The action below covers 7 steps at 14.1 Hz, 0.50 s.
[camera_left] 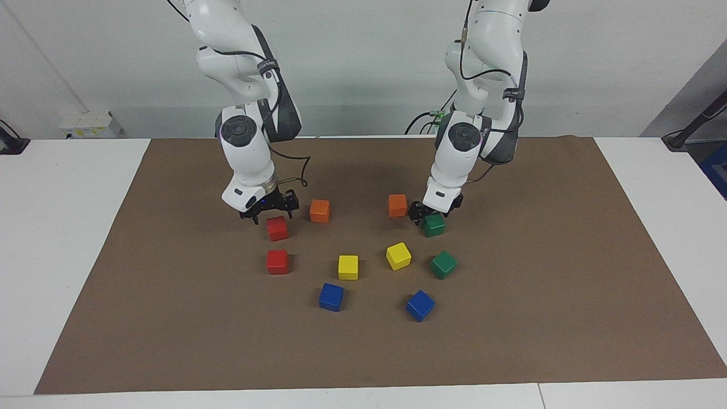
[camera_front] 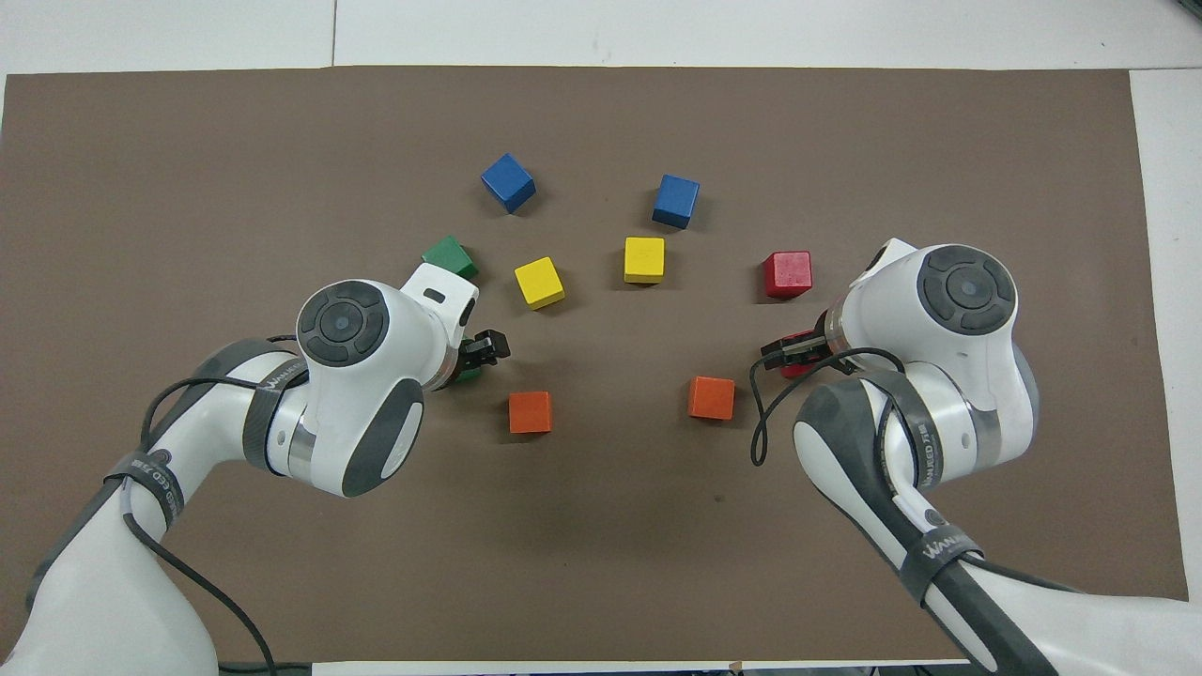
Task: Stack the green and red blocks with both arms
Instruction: 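Close the left gripper on green while the right gripper grips red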
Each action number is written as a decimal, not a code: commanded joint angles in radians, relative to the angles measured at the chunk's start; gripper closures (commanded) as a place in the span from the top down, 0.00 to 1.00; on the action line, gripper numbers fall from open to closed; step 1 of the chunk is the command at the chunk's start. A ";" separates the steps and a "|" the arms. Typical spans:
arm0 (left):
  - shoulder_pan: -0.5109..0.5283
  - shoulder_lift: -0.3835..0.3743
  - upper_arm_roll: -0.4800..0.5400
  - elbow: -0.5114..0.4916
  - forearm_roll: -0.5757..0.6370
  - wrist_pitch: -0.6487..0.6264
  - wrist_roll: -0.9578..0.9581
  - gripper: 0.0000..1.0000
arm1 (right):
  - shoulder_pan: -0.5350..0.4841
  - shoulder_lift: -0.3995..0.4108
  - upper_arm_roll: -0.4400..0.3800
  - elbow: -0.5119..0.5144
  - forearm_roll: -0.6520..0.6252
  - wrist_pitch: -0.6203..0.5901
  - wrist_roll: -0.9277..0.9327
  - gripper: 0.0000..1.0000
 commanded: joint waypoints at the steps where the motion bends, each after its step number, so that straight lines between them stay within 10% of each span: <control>1: 0.002 0.006 0.007 -0.008 0.012 0.015 -0.015 1.00 | -0.001 0.014 0.001 -0.022 0.014 0.060 -0.017 1.00; 7: 0.002 0.039 0.007 0.006 0.012 0.029 -0.034 1.00 | -0.003 0.046 0.001 -0.035 0.014 0.114 -0.014 1.00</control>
